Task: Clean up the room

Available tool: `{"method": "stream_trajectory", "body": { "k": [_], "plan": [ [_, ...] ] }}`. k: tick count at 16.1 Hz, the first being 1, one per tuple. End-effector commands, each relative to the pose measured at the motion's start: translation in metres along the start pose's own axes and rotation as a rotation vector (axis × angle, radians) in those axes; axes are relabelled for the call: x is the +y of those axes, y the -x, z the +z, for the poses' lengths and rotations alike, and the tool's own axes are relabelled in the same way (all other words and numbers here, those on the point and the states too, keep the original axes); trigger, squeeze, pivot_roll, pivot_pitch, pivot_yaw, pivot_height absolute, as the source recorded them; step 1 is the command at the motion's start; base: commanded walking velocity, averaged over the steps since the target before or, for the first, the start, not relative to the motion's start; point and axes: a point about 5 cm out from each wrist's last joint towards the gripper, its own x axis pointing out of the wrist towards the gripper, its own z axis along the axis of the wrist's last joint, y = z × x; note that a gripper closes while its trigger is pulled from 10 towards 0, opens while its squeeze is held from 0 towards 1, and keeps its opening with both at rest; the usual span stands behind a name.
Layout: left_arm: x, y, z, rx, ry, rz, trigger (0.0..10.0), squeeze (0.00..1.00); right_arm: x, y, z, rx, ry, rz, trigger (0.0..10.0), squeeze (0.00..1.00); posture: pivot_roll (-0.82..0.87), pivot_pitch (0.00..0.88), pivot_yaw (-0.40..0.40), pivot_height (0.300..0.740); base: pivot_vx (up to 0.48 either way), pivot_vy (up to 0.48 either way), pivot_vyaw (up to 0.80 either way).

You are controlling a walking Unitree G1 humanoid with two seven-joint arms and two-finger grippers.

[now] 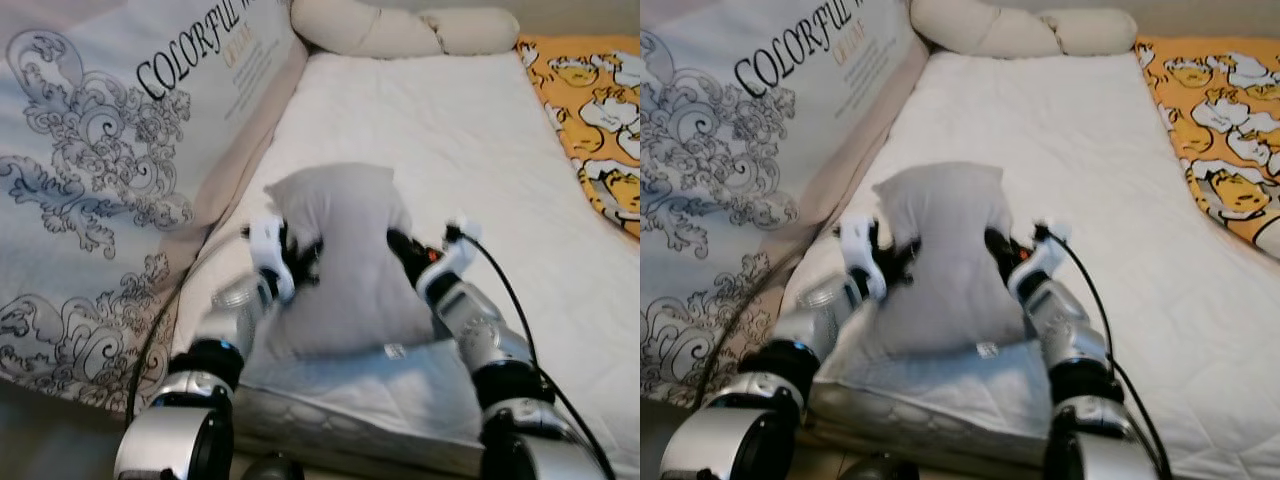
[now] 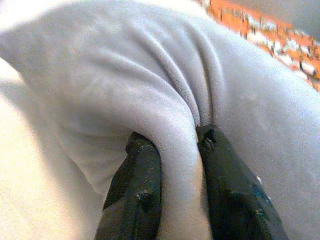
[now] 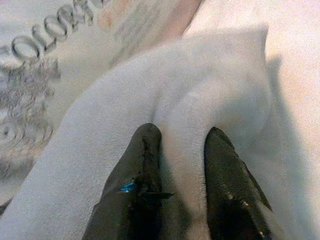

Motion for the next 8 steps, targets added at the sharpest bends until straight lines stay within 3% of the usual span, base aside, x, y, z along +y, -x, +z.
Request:
{"method": "stream_trajectory", "body": {
  "k": [1,5,7,8],
  "plan": [
    [-0.008,-0.005,0.027,-0.075,-0.058,-0.030,0.0,0.00,0.021,-0.002,0.009,-0.055,0.048,0.033,0.0,0.00,0.03,0.000,0.108,0.740,0.000,0.000,0.00],
    [-0.019,0.004,0.057,-0.172,-0.142,-0.050,0.0,0.00,0.037,0.015,0.027,-0.157,0.082,0.072,0.0,0.00,0.01,0.000,0.121,0.740,0.000,0.000,0.00],
    [-0.034,0.010,0.058,-0.186,-0.312,-0.079,0.0,0.00,0.049,0.024,0.029,-0.174,0.116,0.084,0.0,0.00,0.00,0.000,0.124,0.740,0.000,0.000,0.00],
    [-0.035,0.010,0.056,-0.174,-0.309,-0.061,5.5,0.00,0.050,0.025,0.030,-0.182,0.124,0.062,2.2,0.00,0.00,0.000,0.124,0.740,0.000,0.000,0.00]
  ]
}}
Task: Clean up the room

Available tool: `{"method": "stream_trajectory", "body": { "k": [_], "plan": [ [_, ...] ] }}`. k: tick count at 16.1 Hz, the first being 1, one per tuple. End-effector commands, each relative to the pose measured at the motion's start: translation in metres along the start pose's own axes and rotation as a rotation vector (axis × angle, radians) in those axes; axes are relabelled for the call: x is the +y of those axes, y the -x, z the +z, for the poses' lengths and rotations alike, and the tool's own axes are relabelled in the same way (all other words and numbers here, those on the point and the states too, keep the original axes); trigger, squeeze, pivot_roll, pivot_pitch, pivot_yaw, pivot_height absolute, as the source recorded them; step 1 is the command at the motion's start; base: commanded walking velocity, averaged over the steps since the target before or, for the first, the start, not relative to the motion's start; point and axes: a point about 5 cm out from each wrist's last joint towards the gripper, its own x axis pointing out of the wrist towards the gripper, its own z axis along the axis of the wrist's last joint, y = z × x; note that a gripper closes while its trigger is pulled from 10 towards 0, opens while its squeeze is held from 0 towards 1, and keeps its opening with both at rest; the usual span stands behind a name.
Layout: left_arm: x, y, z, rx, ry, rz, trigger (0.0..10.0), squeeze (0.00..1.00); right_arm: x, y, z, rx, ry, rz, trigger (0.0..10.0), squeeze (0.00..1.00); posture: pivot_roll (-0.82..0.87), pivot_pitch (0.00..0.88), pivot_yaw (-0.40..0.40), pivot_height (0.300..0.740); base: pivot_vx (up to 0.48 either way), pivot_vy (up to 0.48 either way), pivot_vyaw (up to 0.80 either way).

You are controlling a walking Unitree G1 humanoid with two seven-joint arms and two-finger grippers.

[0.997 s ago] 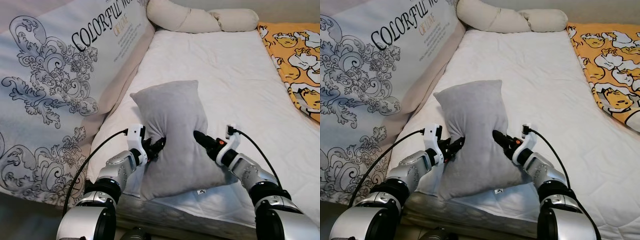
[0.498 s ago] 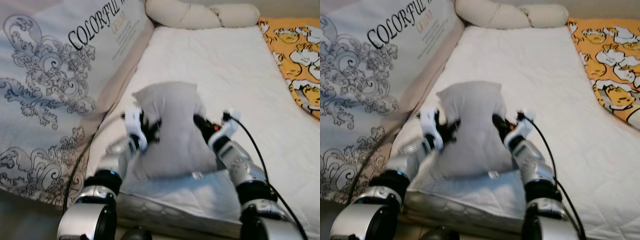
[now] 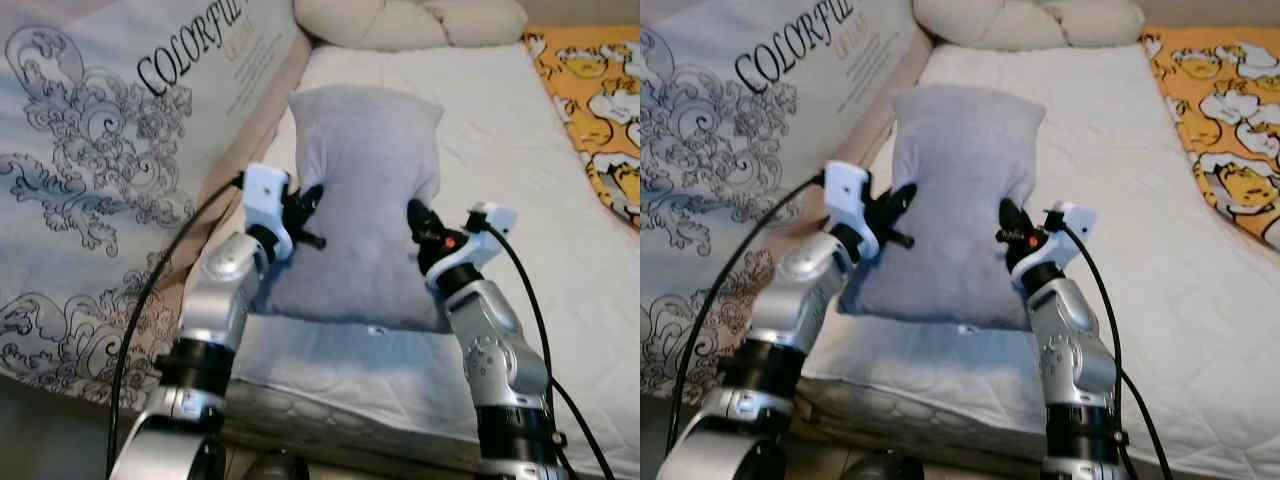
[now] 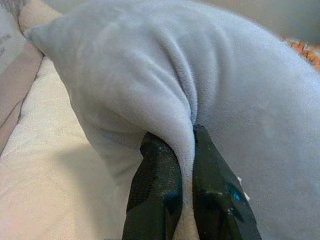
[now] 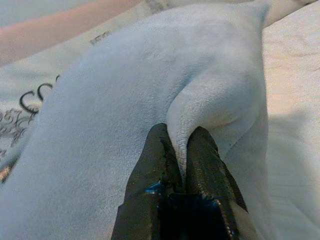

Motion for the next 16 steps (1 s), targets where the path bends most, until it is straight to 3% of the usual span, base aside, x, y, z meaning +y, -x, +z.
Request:
{"method": "stream_trajectory", "body": {
  "k": [1,2,4,16],
  "plan": [
    [-0.008,-0.003,0.008,-0.025,-0.041,-0.017,10.0,0.00,0.017,-0.004,0.002,-0.002,-0.001,0.049,10.0,0.00,-0.01,0.000,0.124,0.740,0.000,0.000,0.00],
    [-0.008,0.000,0.006,-0.009,-0.078,0.003,10.0,0.00,0.017,-0.001,0.000,0.025,0.075,0.046,10.0,0.00,-0.01,0.000,0.121,0.740,0.000,0.000,0.00],
    [-0.010,0.004,0.003,0.013,-0.094,0.004,10.0,0.00,0.017,0.003,-0.001,0.040,0.098,0.032,10.0,0.00,0.00,0.000,0.115,0.740,0.000,0.124,0.00],
    [0.001,0.013,0.007,0.041,-0.135,0.084,10.0,0.00,0.012,0.006,-0.005,0.096,0.122,-0.002,10.0,0.00,0.04,0.000,0.083,0.740,0.000,0.301,0.00]
  ]
}}
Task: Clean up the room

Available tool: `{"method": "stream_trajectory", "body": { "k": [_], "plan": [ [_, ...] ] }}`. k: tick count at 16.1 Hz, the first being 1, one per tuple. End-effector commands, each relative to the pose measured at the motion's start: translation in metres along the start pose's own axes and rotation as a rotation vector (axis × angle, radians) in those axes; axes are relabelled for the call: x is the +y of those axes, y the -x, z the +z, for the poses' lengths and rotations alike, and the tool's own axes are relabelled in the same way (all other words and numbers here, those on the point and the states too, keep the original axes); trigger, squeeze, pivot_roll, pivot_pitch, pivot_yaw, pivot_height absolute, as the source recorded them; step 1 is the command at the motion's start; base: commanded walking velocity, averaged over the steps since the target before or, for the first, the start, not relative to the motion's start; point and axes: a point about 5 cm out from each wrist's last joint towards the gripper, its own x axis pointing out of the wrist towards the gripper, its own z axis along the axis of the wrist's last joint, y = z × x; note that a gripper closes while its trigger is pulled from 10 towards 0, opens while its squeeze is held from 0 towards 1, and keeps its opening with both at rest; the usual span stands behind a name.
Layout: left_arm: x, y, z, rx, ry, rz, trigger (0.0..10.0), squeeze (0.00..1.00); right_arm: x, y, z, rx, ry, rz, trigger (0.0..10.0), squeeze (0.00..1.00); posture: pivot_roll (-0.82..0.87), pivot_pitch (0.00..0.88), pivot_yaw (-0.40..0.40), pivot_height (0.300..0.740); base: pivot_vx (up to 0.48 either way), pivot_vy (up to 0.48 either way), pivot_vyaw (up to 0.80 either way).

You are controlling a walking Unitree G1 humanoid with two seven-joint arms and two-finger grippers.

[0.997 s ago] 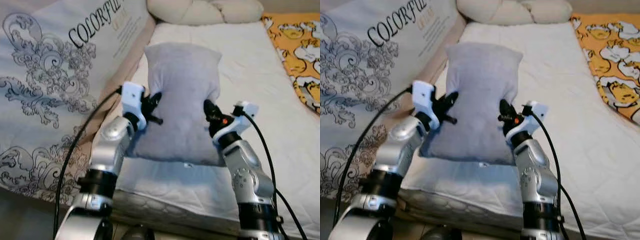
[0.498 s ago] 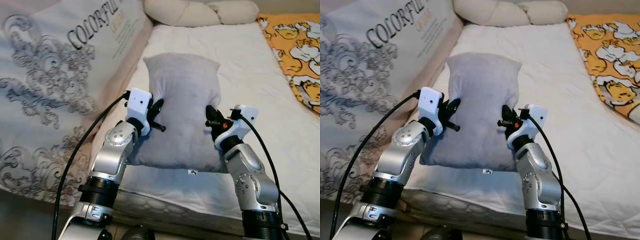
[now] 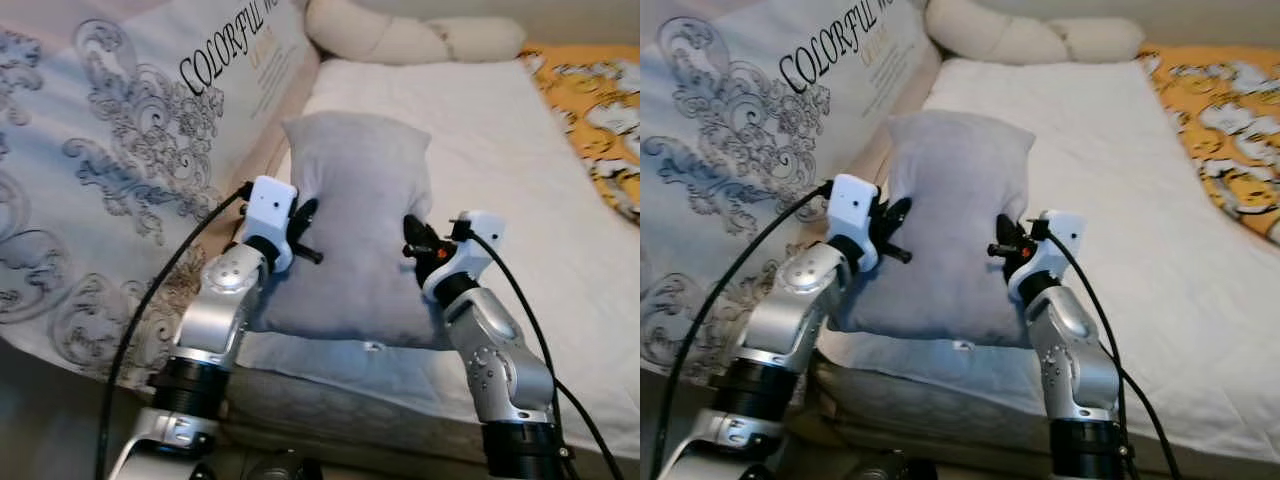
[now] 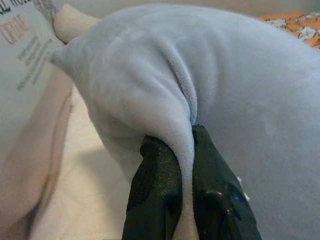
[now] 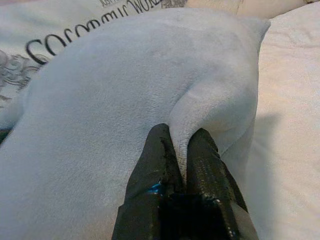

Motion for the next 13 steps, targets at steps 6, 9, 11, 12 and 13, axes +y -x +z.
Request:
{"method": "stream_trajectory", "body": {
  "k": [6,9,11,12,13],
  "plan": [
    [0.0008,-0.0027,0.0116,-0.029,-0.027,-0.002,10.0,0.00,0.0039,0.0021,0.0042,-0.019,0.000,0.001,10.0,0.00,0.05,0.000,0.088,0.740,0.000,0.303,0.00],
    [-0.0013,-0.0005,0.0130,-0.044,0.004,0.003,10.0,0.00,0.0029,0.0032,0.0044,-0.019,-0.002,-0.006,10.0,0.00,0.04,0.000,0.093,0.740,0.000,0.096,0.00],
    [0.0000,0.0011,0.0120,-0.045,0.010,0.012,10.0,0.00,0.0013,0.0036,0.0046,-0.017,-0.004,-0.014,10.0,0.00,0.04,0.000,0.092,0.740,0.000,0.000,0.00],
    [-0.0006,0.0015,0.0128,-0.061,0.000,0.001,10.0,0.00,0.0011,0.0037,0.0045,-0.016,-0.003,-0.015,10.0,0.00,0.04,0.000,0.091,0.740,0.000,0.000,0.00],
    [-0.0011,0.0018,0.0132,-0.067,-0.001,-0.004,10.0,0.00,0.0012,0.0037,0.0043,-0.014,-0.001,-0.015,10.0,0.00,0.04,0.000,0.089,0.740,0.000,0.000,0.00]
  ]
}}
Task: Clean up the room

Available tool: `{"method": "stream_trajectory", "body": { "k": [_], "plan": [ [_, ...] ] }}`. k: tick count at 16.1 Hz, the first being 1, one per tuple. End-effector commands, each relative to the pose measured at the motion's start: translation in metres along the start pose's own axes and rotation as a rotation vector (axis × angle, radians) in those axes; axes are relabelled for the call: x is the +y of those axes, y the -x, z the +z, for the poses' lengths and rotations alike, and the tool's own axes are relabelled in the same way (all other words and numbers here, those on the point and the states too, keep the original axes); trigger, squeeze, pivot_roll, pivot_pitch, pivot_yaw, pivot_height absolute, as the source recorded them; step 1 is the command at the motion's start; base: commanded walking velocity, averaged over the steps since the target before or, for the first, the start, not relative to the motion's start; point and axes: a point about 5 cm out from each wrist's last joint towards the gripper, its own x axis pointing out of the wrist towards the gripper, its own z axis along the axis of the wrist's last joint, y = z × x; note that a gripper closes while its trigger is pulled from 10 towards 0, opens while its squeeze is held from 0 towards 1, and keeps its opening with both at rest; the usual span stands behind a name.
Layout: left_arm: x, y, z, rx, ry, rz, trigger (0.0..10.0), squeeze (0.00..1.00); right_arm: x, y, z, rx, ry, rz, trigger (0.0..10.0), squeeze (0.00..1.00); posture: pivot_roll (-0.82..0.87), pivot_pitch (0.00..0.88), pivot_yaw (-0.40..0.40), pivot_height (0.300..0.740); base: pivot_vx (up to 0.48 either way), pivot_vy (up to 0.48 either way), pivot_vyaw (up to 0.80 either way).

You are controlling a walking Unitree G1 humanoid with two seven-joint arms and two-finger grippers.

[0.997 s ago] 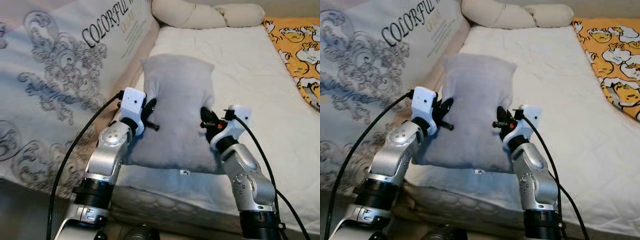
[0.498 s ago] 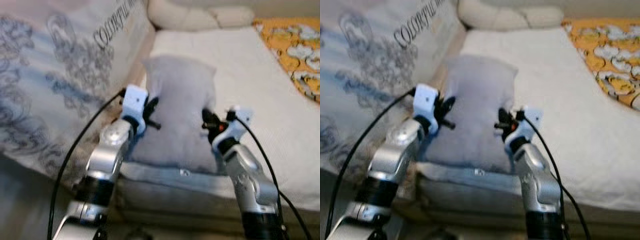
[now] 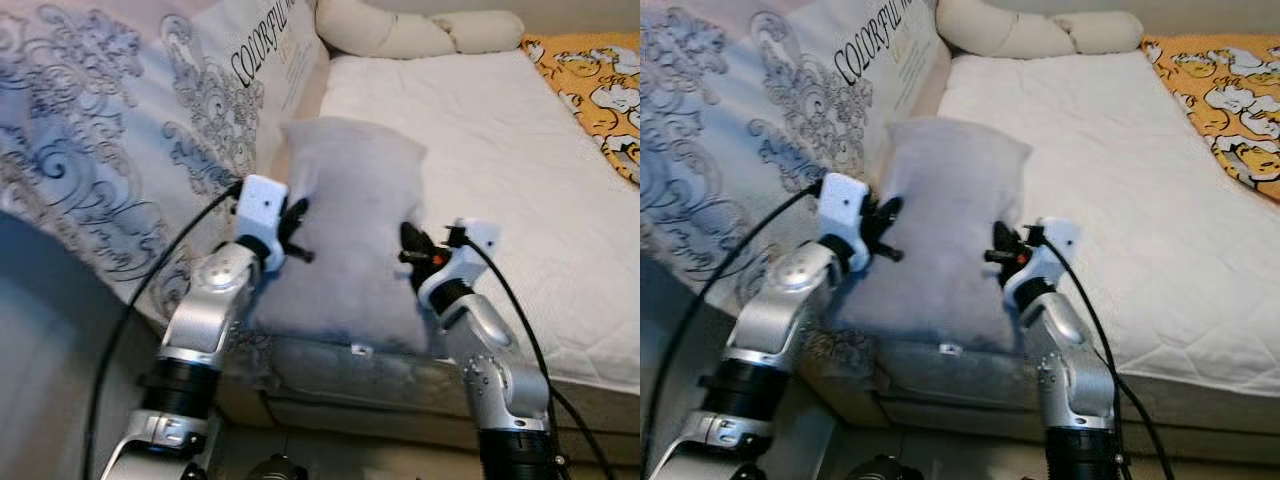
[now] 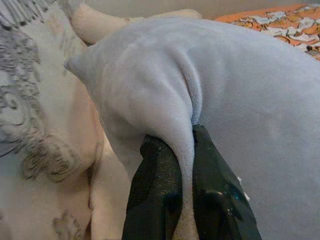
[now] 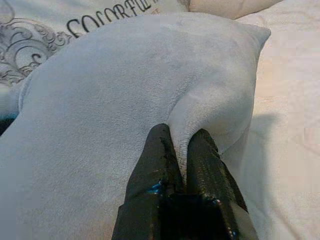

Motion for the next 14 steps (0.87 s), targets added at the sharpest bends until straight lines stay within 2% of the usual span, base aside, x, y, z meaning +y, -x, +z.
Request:
{"method": "stream_trajectory", "body": {
  "k": [1,5,14],
  "plan": [
    [-0.003,-0.001,0.014,-0.066,-0.020,-0.010,10.0,0.00,0.003,-0.002,0.009,-0.024,0.014,0.017,10.0,0.00,0.04,0.000,0.089,0.740,0.281,0.000,0.00],
    [-0.002,0.001,0.010,-0.053,0.003,0.008,10.0,0.00,0.003,-0.002,0.007,-0.007,0.022,0.026,10.0,0.00,0.04,0.000,0.078,0.740,0.318,0.000,0.00],
    [0.001,0.012,0.004,-0.043,-0.008,0.049,10.0,0.00,0.005,-0.008,0.003,0.043,0.047,0.078,10.0,0.00,0.08,0.000,0.024,0.740,0.339,0.000,0.00]
  ]
}}
